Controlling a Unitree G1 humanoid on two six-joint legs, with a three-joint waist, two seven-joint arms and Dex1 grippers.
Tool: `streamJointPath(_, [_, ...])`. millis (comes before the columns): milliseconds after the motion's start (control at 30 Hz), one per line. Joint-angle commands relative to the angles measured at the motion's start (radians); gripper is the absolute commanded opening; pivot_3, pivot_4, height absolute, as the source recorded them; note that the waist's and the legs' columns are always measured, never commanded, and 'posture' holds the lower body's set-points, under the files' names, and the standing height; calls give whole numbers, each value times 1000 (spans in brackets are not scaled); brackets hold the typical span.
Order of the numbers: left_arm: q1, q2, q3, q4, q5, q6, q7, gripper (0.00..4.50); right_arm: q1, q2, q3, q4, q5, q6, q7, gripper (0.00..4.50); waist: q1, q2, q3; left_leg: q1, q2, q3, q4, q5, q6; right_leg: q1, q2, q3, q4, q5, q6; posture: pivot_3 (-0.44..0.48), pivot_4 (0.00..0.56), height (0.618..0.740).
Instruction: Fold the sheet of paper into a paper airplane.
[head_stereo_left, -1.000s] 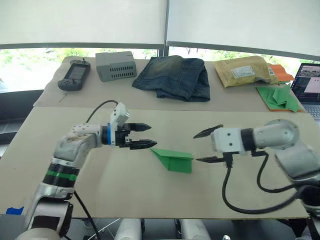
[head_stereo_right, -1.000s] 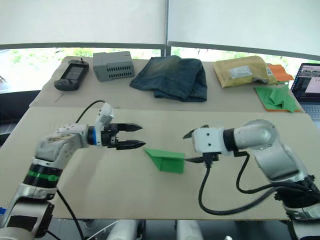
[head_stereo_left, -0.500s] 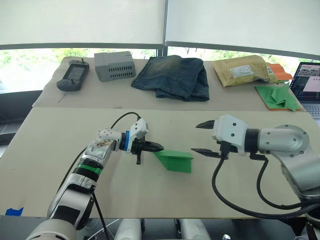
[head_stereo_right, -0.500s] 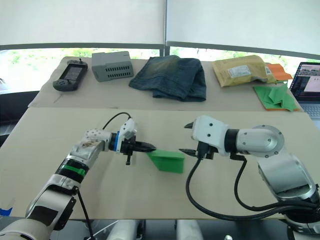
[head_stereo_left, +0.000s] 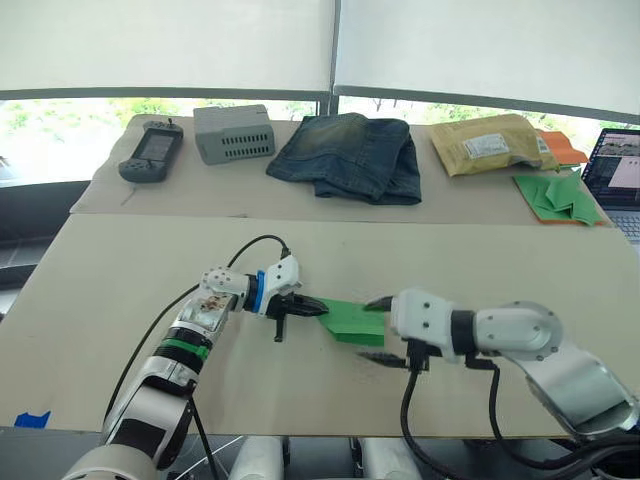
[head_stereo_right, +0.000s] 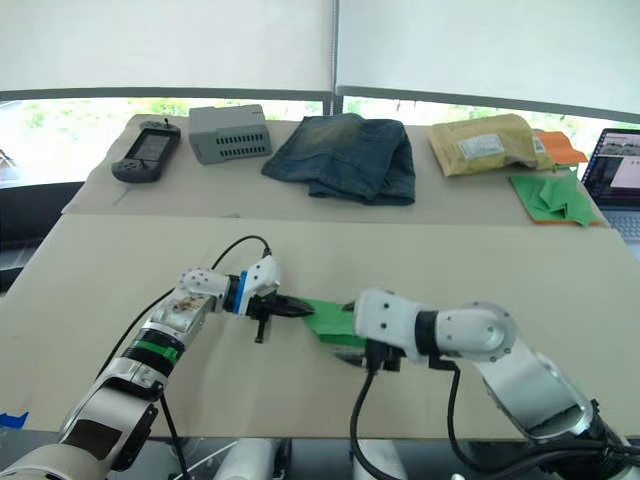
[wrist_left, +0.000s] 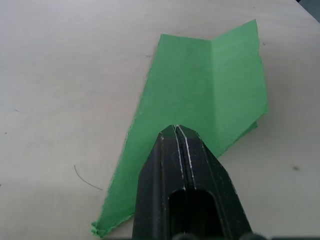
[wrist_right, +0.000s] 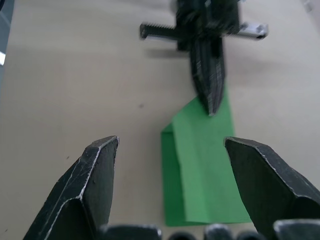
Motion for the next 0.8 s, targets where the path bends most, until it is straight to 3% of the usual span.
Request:
streamJointPath(33, [22,-7,-22,15,35,9,4,0,5,18,1,20,7,-3,-6,3200,0,0,0,1,0,0,0,0,0,1,0,0,0,0,1,0,150,728])
streamJointPath(333, [24,2,-25,2,40,23,-7,0,17,19,63,98,-48,-25,-8,136,0,0,0,2,0,0,0,0,0,2,0,0,0,0,1,0,150,728])
streamJointPath(800, [34,10,-62,-30,46,43,-71,0,-88,134,36,223,-114,-73,-80,56,-1,1,-1,2,0,0,0,0,1,2,0,0,0,0,1,0,150,728])
